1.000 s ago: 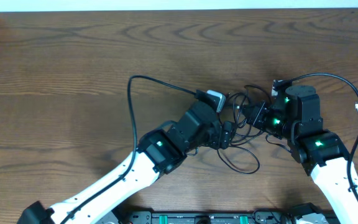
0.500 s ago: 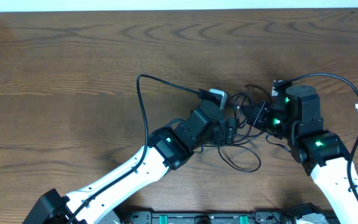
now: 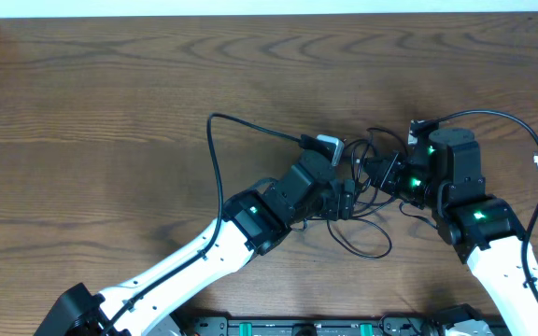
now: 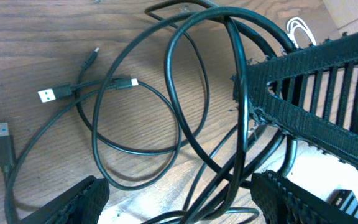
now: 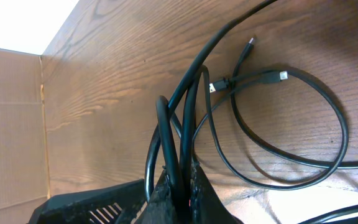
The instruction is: Untangle cables
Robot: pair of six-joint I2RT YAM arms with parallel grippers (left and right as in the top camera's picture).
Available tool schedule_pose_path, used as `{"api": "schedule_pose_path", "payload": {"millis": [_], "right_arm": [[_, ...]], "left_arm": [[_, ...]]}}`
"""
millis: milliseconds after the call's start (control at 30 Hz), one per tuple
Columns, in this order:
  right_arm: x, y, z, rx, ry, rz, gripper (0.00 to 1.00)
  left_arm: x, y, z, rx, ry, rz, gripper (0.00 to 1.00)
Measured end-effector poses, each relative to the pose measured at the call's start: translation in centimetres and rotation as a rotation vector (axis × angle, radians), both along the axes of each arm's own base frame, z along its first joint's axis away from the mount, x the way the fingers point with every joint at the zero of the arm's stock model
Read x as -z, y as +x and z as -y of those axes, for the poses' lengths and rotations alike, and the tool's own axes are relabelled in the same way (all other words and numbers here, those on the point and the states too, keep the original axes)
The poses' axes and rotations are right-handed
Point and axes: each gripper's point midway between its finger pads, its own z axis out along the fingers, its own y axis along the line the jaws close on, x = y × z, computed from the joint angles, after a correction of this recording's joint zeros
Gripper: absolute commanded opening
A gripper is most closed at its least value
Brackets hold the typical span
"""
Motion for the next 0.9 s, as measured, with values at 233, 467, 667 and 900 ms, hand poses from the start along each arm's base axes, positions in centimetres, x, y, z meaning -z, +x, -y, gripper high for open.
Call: {"api": "schedule_pose_path", "payload": {"millis": [233, 467, 667, 900], "right_arm": [[0.0, 0.0, 0.0, 0.0, 0.0, 0.0, 0.01], [0.0, -0.1, -0.1, -0.004, 0.009, -0.004, 0.01], [0.0, -0.2, -0.2, -0.01, 0.013, -0.009, 0.01], [-0.1, -0.3, -0.4, -0.016, 0.022, -0.013, 0.01]], "left_arm": [[0.0, -0.1, 0.1, 0.004, -0.004, -0.005, 0.69], [0.8, 1.1, -0.3, -0.051, 0.03, 0.025, 0.65], [2.9, 1.9, -0.2, -0.09, 0.061, -0.001, 0.61], [4.0, 3.3, -3.5, -0.243, 0.202, 0.049, 0.08]]}}
